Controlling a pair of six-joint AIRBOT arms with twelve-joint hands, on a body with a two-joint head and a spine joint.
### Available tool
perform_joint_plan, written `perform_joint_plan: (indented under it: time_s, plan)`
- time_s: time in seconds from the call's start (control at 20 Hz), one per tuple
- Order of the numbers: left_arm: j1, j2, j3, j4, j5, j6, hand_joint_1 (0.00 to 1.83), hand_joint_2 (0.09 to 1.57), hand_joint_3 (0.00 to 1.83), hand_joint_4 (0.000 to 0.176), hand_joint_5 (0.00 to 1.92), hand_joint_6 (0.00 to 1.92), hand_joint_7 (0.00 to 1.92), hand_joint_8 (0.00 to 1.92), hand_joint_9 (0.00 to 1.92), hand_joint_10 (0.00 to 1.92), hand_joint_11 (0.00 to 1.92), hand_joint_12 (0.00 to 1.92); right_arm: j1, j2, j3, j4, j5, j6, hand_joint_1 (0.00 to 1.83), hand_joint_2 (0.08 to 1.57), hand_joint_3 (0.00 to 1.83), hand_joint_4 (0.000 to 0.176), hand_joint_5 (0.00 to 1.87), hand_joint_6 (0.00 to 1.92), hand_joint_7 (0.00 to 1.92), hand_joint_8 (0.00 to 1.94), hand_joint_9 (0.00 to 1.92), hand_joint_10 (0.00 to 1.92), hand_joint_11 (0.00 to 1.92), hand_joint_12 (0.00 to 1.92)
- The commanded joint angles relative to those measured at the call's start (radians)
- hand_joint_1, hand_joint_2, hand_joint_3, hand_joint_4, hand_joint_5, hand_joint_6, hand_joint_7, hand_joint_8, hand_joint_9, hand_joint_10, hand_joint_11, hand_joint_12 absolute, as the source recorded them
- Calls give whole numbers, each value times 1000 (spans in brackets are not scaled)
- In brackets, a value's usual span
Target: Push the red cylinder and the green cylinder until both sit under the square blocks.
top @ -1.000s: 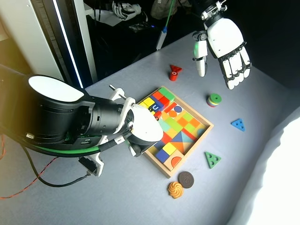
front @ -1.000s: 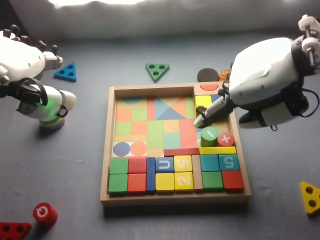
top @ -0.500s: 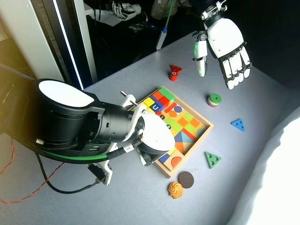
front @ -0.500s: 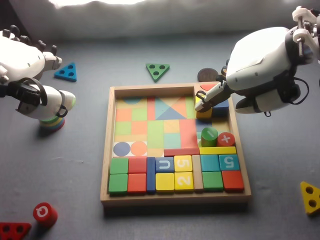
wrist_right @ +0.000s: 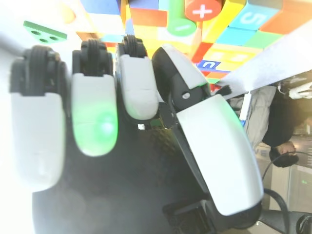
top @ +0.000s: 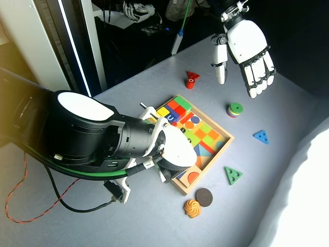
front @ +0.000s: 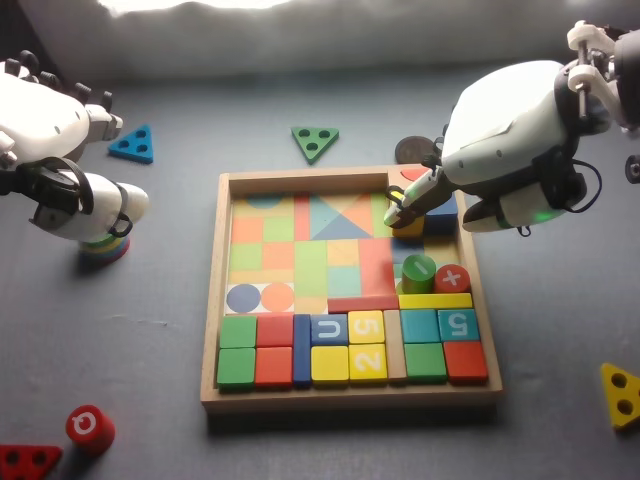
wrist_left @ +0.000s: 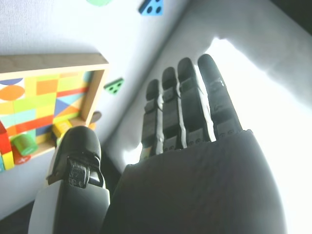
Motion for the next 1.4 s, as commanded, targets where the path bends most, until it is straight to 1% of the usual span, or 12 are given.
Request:
perform_joint_plan:
  time_s: [0.0,0.4,0.85,0.9,0.95,1.0,1.05,1.1,1.15,1.2,1.3,1.35]
  plan:
    - [-12,11,2,59,-21,4,45,1359,0,0,241,8,309,7,287,9,0,643,5,8,5,36,-26,0,557,1571,98,0,332,0,1602,1941,1792,1921,1894,1921]
    - [-11,11,-3,61,-21,4,9,1363,0,0,217,3,293,4,278,4,0,719,-16,6,5,36,-15,2,343,1571,171,0,344,17,1607,1941,1802,1921,1889,1921]
    - [-12,11,-4,61,-21,4,0,1358,0,0,239,3,298,3,293,5,0,668,-25,8,-2,35,13,12,489,1571,73,0,422,46,1536,1941,1781,1921,1882,1921]
    - [-13,11,-4,61,-21,4,0,1360,1,0,240,2,304,4,295,4,0,680,-26,8,-2,35,15,13,720,1544,26,0,334,1546,1557,1941,1794,1921,1893,1921]
    - [-14,11,-3,61,-21,4,0,1360,1,0,240,2,304,4,295,4,0,680,-26,9,-3,35,16,14,720,1544,26,0,334,1546,1557,1941,1794,1921,1893,1921]
    - [-15,11,-3,61,-21,4,0,1358,0,0,260,6,327,8,316,8,0,741,-25,9,-3,35,20,15,765,1542,10,0,315,1846,1555,1941,1790,1921,1883,1921]
    - [-16,11,-3,61,-21,4,0,1364,2,0,248,3,324,4,315,5,0,724,-25,10,-3,35,24,15,593,1565,33,0,139,1100,1556,1941,1790,1921,1884,1921]
    - [-16,11,-4,61,-21,4,0,1365,2,0,233,0,312,0,307,1,0,714,-25,11,-3,35,30,16,527,1571,71,0,217,517,1539,1941,1779,1921,1880,1921]
    - [-16,11,-4,61,-21,4,0,1365,2,0,233,0,312,0,307,1,0,714,-25,11,-3,35,33,16,527,1571,71,0,217,517,1539,1941,1779,1921,1880,1921]
    - [-16,11,-4,61,-21,4,0,1358,0,0,242,2,319,2,314,2,0,749,-25,12,-3,35,34,16,729,1541,19,0,300,1619,1540,1941,1783,1921,1872,1921]
    - [-16,11,-2,61,-21,4,0,1360,0,0,227,2,303,1,295,2,0,715,-24,14,-3,35,38,17,776,1535,7,0,314,1861,1521,1941,1775,1921,1869,1921]
    - [-16,11,-2,61,-21,4,0,1363,1,0,236,1,301,4,291,3,0,685,-23,15,-3,35,42,18,540,1569,41,0,151,655,1535,1941,1793,1921,1883,1921]
